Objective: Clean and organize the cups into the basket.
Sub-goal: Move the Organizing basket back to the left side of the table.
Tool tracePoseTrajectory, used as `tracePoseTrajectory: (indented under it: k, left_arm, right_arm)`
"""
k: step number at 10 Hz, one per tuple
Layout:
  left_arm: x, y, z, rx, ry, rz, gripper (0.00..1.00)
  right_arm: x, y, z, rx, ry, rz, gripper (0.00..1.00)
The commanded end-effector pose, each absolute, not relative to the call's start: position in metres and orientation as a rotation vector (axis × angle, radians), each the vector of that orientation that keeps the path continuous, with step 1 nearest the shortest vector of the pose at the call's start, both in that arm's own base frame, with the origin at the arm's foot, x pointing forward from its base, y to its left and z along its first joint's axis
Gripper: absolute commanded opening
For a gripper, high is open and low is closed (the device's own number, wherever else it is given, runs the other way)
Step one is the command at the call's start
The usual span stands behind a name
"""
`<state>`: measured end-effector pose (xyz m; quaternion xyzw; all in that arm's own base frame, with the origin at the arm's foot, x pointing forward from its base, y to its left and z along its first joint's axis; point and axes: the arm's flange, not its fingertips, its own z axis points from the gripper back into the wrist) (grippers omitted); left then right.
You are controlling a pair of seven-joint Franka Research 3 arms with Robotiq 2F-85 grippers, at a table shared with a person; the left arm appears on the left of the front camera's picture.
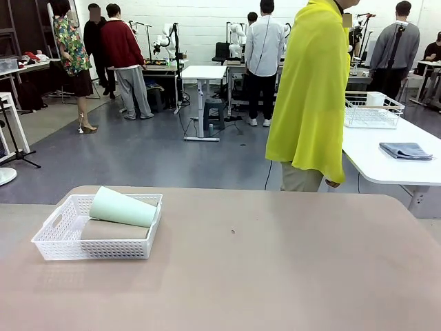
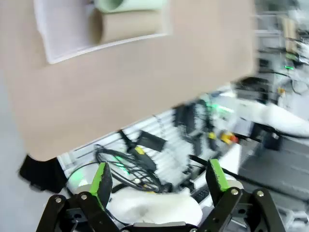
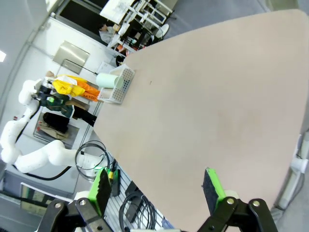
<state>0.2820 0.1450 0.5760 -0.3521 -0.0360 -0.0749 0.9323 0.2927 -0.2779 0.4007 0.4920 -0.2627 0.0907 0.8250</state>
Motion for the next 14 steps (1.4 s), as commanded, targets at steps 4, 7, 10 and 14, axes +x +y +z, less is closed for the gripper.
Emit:
tracePoseTrajectory:
  k: [4, 7, 10, 14]
  left_arm:
    - [0.284, 0.273, 0.515, -1.402, -0.062, -0.022, 1.00]
    - [0.264, 0.309, 0.474, -1.443, -0.096, 0.117, 1.00]
    - [0.264, 0.291, 0.464, -1.428, -0.070, 0.106, 1.00]
    - [0.264, 0.291, 0.464, -1.428, -0.070, 0.106, 1.00]
  right_arm:
    - [0.293, -0.276, 0.400, 1.053, -0.563, 0.199, 1.00]
    - [0.293, -0.276, 0.400, 1.053, -0.563, 0.199, 1.00]
    - [0.293, -0.276, 0.400, 1.053, -0.563, 0.199, 1.00]
    - [0.293, -0.276, 0.400, 1.053, -0.563, 0.199, 1.00]
